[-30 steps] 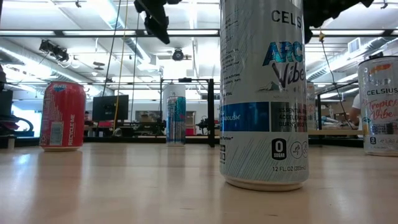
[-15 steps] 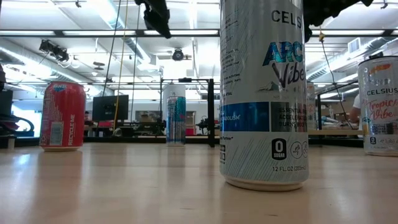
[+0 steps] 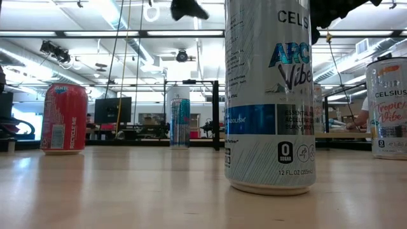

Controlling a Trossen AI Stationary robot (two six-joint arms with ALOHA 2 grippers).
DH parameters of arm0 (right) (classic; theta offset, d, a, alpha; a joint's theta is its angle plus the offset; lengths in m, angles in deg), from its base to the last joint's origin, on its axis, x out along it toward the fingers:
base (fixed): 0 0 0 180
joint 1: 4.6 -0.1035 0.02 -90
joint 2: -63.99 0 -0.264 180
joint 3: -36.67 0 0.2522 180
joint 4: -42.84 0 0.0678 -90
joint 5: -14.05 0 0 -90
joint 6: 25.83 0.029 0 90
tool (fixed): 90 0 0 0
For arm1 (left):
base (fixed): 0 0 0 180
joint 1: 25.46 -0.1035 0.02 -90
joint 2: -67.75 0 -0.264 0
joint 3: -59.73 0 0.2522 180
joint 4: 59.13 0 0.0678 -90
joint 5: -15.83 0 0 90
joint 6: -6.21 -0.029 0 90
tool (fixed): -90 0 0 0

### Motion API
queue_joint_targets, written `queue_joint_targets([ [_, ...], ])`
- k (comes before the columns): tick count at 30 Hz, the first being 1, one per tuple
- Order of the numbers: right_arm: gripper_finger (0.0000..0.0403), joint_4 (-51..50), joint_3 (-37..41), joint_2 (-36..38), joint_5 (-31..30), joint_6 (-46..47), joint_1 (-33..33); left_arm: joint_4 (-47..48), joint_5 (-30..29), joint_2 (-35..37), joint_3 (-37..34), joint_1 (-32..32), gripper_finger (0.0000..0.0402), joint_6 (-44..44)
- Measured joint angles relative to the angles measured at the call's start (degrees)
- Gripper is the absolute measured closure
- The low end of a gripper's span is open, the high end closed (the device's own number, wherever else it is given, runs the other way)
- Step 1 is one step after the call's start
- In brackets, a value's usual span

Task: Place canned beverage on shelf
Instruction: Put the left red soda can on the shelf

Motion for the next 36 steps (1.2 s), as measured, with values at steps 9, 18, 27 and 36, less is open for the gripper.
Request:
queue_joint_targets([
  [9, 0.0098, -1.6, 0.0, 0.0, 0.0, -2.2, 0.0, -5.6, 0.0, 0.0, 0.0, -1.2, 0.0118, -1.6],
  [18, 0.0098, -2.1, 0.0, -0.6, 0.1, -2.4, 0.0, -3.6, 0.0, -0.3, 0.0, -1.7, 0.0117, -5.4],
  [27, 0.0098, -3.0, 0.0, -1.7, 0.4, -1.9, 0.0, -1.8, 0.0, -0.3, 0.0, -1.9, 0.0056, -3.0],
  [36, 0.0098, -3.0, 0.0, -1.8, 0.6, -1.7, 0.0, -2.9, 2.5, -0.3, 0.0, -3.0, 0.0045, -3.0],
])
